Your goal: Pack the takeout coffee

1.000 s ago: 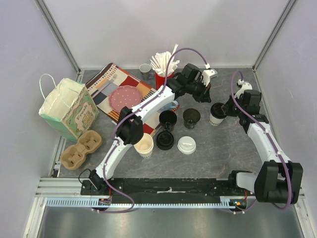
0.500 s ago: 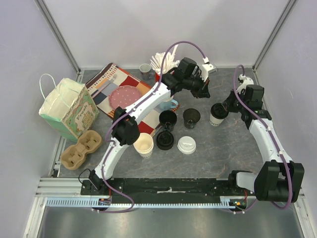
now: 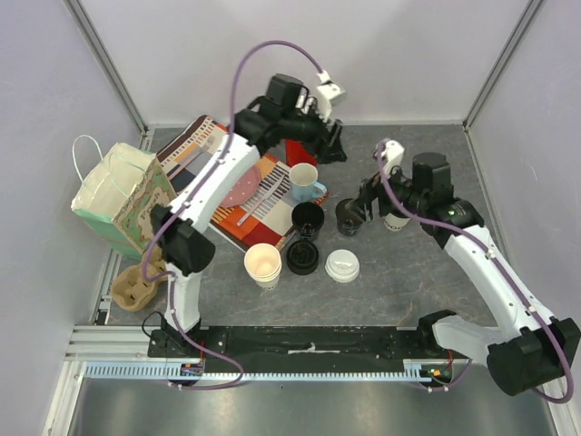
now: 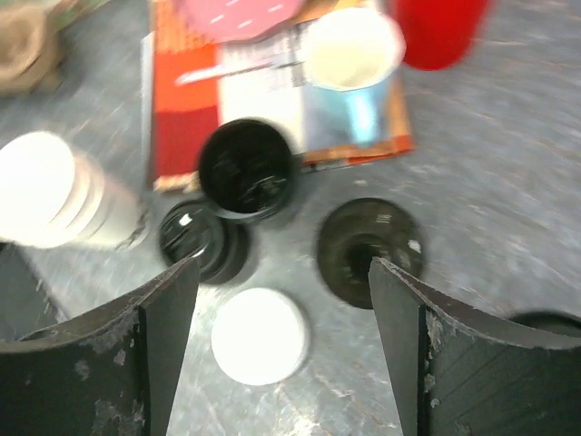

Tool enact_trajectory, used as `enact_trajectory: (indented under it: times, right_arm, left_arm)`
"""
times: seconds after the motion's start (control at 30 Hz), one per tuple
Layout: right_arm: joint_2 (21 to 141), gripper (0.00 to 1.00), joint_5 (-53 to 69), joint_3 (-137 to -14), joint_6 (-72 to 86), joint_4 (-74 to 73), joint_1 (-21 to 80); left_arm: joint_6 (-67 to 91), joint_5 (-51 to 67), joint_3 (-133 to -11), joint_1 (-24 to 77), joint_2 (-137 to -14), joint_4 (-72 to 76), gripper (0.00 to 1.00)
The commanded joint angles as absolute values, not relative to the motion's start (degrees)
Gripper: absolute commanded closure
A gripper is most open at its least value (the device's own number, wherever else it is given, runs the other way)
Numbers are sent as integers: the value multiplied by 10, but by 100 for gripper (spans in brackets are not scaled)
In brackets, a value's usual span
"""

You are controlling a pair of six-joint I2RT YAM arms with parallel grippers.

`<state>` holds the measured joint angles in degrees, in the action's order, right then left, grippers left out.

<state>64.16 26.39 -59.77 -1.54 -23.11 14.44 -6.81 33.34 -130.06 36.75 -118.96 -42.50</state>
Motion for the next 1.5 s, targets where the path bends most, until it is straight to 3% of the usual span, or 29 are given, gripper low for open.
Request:
enact_trajectory:
  times: [0.0,0.2,0.33,0.43,0.53,0.77,1.13,1.47]
  right_arm:
    - [607,18,360,-564,-132,-272,226]
    - [610,21,295,-464,-249,-265,340]
    - [612,25,269,-415,-318,-233,363]
    - [620,45,265,-395,-326,-201,365]
    - [643,49,244,-385,-339,-190,366]
    - [700,44,218,-384,-358,-195,374]
    - [693,38,227,-403,-367,-239,388]
    - [739,45,165,-407,-366,-236,410]
  left_arm:
    - [-110,336,-1239,318,-1094,-475,24]
    - [-131,333,-1131,258,-1015,-494,24]
    - [-127,345,-1063,227,-977,-472,24]
    - [-128,354,-1040,212,-966,-469,24]
    - [-129,363,-1024,205,-961,-466,24]
    - [-131,374,-1006,199,-956,-464,26]
    - [-128,383,-1008,195,-962,-464,27]
    - [-133,392,-1006,193,-962,-467,27]
